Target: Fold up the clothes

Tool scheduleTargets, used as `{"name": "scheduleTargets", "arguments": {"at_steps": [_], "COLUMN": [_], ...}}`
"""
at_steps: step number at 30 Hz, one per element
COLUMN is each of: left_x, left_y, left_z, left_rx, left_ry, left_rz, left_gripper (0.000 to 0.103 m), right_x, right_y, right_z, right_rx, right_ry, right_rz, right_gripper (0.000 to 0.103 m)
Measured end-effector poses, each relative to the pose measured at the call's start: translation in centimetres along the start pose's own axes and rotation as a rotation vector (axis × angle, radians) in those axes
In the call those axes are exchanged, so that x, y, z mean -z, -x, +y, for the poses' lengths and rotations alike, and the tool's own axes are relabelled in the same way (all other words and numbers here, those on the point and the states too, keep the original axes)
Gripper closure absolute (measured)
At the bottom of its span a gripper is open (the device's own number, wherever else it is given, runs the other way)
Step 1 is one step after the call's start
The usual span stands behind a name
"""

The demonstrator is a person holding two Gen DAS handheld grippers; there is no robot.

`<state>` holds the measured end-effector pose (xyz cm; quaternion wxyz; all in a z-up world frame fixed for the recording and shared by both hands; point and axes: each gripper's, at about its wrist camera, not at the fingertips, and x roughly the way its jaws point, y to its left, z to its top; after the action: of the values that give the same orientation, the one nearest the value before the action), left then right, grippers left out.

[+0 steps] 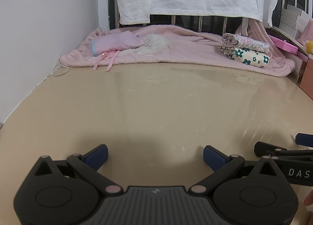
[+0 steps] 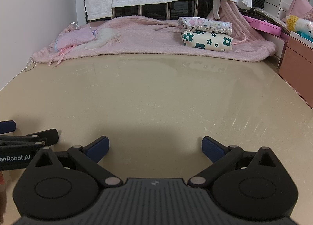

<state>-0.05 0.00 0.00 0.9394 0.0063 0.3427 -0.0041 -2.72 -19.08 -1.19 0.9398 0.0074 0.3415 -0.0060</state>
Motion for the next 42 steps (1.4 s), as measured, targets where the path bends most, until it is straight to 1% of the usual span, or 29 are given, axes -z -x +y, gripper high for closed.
{"name": "scheduleTargets", "arguments": {"at_steps": [11,15,17,19,21,23,25,27,28,29,30,31,32,33,34,36,37,38,39,40,41,42], "left_x": [0.0,-0.1,-1.4,-4.1,-7.9,-12.5,-16.3,-20.0,-21.3,-22.5,-23.3,-23.9,-24.3,-24.7,-25.1,-25.3,-25.3,-25.1,-25.0,-24.8,-24.6,-24.6], "left_y": [0.0,-0.1,-0.7,-1.4,-2.7,-5.4,-8.6,-12.8,-14.7,-16.8,-18.3,-19.5,-20.7,-21.9,-22.9,-24.7,-25.4,-25.6,-25.7,-25.7,-25.0,-24.0], "left_z": [0.1,0.4,1.5,3.7,7.0,11.3,14.7,17.5,18.3,19.2,19.7,20.1,20.4,20.6,20.7,21.0,21.0,21.1,21.2,21.4,21.3,20.9], "left_rx": [-0.012,-0.025,0.003,0.039,0.066,0.101,0.096,0.062,0.048,0.033,0.012,-0.012,-0.033,-0.053,-0.062,-0.052,-0.038,-0.001,0.045,0.092,0.103,0.094], "left_ry": [0.002,0.015,0.008,0.013,0.092,0.180,0.246,0.297,0.304,0.308,0.317,0.327,0.328,0.326,0.330,0.359,0.377,0.393,0.410,0.426,0.433,0.415], "left_rz": [0.001,0.005,0.008,-0.019,-0.065,-0.127,-0.150,-0.145,-0.119,-0.086,-0.070,-0.061,-0.056,-0.052,-0.046,-0.028,-0.027,-0.029,-0.031,-0.034,-0.041,-0.048], "left_gripper": [0.000,0.000,0.000,0.000,0.000,0.000,0.000,0.000,0.001,0.002,0.002,0.002,0.005,0.009,0.011,0.016,0.022,0.046,0.082,0.093,0.095,0.097], "right_x": [0.4,0.0,-1.0,-3.5,-7.1,-11.3,-15.5,-19.4,-21.3,-23.2,-24.6,-26.0,-27.3,-28.0,-28.8,-30.0,-30.6,-30.7,-30.8,-30.5,-30.3,-29.8], "right_y": [0.0,-0.2,-0.5,-0.9,-2.1,-4.1,-7.7,-11.4,-13.3,-15.3,-17.5,-19.7,-21.7,-23.1,-24.4,-26.8,-28.0,-29.0,-29.9,-30.6,-30.9,-30.0], "right_z": [-0.2,0.3,1.0,1.7,2.3,2.7,4.0,5.8,6.8,7.7,8.5,9.4,10.2,10.8,11.4,13.3,14.2,15.2,16.2,17.1,17.9,18.3], "right_rx": [0.005,0.019,0.009,-0.044,-0.122,-0.206,-0.236,-0.270,-0.286,-0.309,-0.348,-0.391,-0.441,-0.478,-0.505,-0.491,-0.484,-0.477,-0.467,-0.451,-0.437,-0.436], "right_ry": [0.000,0.001,0.027,0.053,0.042,0.010,-0.004,-0.016,-0.021,-0.033,-0.062,-0.094,-0.130,-0.159,-0.180,-0.173,-0.162,-0.130,-0.095,-0.051,-0.013,0.009], "right_rz": [0.000,0.000,0.012,-0.033,-0.072,-0.105,-0.118,-0.128,-0.133,-0.132,-0.110,-0.085,-0.058,-0.053,-0.049,-0.043,-0.034,-0.009,0.018,0.054,0.075,0.048], "right_gripper": [0.001,0.000,0.000,0.000,0.000,0.000,0.001,0.001,0.004,0.012,0.018,0.026,0.030,0.031,0.031,0.031,0.031,0.041,0.054,0.088,0.099,0.099]}}
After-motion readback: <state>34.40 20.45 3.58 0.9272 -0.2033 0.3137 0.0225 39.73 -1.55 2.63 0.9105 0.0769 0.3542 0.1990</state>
